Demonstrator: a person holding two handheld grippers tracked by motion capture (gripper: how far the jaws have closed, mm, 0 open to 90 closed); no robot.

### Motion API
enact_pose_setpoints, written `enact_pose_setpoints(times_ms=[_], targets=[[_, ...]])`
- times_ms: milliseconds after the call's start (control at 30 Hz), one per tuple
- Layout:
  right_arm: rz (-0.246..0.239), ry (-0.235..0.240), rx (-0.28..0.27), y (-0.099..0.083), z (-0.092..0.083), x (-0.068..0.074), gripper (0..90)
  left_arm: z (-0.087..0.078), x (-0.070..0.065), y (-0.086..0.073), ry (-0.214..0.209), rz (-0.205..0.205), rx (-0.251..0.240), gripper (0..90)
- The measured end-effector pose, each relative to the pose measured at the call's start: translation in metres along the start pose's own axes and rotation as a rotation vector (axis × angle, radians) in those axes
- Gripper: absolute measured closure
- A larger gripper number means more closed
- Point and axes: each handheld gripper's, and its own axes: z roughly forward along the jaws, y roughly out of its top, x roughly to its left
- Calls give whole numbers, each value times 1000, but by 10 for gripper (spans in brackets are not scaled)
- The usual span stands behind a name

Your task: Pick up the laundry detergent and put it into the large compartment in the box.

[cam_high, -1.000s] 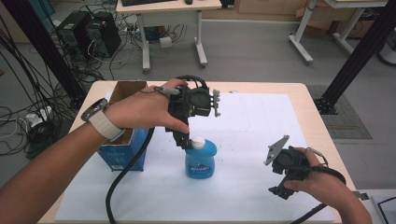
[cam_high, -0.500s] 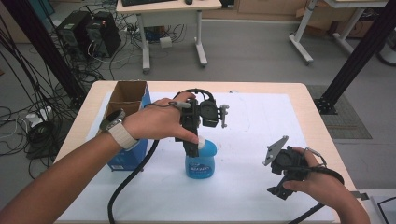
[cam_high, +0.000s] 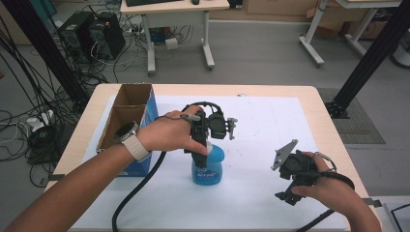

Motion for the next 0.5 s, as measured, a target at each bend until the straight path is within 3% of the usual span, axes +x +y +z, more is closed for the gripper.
enact_pose_setpoints(times_ms=[200, 500], targets=[[-4, 6, -6, 0, 3, 0, 82, 11, 4, 0, -10, -12, -5, 93], [3, 11, -11, -2, 5, 1, 82, 23, 1, 15, -3, 16, 29, 100]])
